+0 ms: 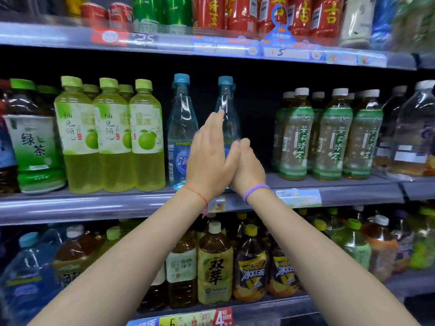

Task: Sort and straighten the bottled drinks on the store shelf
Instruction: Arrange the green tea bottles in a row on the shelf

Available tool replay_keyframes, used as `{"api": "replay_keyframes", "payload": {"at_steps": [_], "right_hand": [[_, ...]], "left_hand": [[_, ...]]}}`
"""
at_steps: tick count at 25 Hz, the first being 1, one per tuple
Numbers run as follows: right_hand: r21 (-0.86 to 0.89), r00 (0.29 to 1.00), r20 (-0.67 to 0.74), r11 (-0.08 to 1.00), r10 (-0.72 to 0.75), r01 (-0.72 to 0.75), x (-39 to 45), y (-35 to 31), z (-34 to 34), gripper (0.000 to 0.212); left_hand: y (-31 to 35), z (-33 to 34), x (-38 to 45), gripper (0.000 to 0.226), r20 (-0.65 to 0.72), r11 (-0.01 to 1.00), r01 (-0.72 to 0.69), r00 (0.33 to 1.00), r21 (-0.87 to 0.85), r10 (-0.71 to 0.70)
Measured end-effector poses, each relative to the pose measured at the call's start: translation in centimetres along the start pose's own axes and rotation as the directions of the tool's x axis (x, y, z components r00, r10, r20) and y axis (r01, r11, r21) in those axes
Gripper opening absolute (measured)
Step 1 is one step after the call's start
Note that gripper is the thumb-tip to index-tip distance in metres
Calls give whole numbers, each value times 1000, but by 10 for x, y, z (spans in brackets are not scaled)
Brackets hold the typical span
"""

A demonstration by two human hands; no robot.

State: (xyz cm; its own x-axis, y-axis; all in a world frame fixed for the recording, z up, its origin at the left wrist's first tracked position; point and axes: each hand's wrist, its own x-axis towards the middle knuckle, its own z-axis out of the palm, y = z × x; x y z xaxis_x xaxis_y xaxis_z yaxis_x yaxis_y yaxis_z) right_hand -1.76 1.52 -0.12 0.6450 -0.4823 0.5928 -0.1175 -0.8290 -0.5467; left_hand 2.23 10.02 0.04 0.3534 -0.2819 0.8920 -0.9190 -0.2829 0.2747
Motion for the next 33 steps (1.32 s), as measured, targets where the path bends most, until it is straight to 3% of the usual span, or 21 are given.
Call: {"api": "replay_keyframes", "payload": {"at_steps": [2,5,9,10,12,15,16,24,31,33], "right_hand": [[-24,1000,-2,999,27,-27,-1,10,-13,26],[0,996,-1,996,85,-85,5,24,-29,53],[2,997,31,997,73,-73,13,42,-35,58],[16,998,38,998,59,-60,15,45,-35,57],[54,998,41,998,36,-38,17,51,-36,55],[88,1000,25,996,-2,0,17,57,-35,55],[98,1000,20,995,-11,9,17,59,-35,55],[144,999,25,989,-37,33,26,71,-32,55],[307,951,304,939,60,-157,37,69,-45,51],[337,947,315,926,59,-170,38,68,-45,50]], "left_hand": [[11,12,3,69,124,935,270,961,-229,-247],[14,27,30,74,239,611,666,735,-428,-634],[-14,53,61,105,440,262,807,525,-530,-728],[-22,64,65,109,479,226,820,505,-526,-718],[-21,75,67,90,510,244,816,530,-525,-677],[-4,76,67,34,515,248,752,615,-611,-597],[-3,79,69,26,527,244,743,630,-624,-570],[15,81,66,35,567,205,753,619,-625,-543],[12,80,62,39,565,160,765,583,-624,-584],[11,80,61,42,569,153,767,579,-623,-584]]}}
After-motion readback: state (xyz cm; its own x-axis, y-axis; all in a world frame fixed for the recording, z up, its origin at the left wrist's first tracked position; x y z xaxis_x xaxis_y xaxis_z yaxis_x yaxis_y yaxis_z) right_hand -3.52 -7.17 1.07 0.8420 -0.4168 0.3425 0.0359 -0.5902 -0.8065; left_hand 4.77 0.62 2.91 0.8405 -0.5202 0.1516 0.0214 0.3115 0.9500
